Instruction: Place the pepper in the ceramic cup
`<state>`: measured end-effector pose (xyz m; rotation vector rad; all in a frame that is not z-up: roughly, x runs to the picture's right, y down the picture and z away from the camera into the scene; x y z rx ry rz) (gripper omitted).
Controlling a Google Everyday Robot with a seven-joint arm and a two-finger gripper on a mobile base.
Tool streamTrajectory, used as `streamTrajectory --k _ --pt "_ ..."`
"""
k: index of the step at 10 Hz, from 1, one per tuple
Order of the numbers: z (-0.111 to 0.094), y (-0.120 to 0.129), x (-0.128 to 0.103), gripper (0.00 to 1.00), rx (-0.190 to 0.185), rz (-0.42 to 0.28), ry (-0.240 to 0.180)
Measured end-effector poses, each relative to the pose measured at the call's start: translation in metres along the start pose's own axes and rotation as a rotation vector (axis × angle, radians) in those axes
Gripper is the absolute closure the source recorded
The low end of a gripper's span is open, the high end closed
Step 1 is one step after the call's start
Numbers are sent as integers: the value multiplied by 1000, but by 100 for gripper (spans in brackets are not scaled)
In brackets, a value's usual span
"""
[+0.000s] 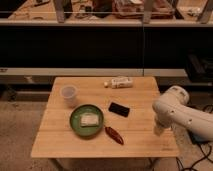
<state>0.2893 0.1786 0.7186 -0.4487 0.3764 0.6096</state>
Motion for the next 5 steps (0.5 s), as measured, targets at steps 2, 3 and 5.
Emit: streamTrajectory --k 2,3,5 --pt "0 0 0 38 0 0 0" --pt "1 1 0 38 -2 0 1" --pt "1 0 0 38 -2 0 0"
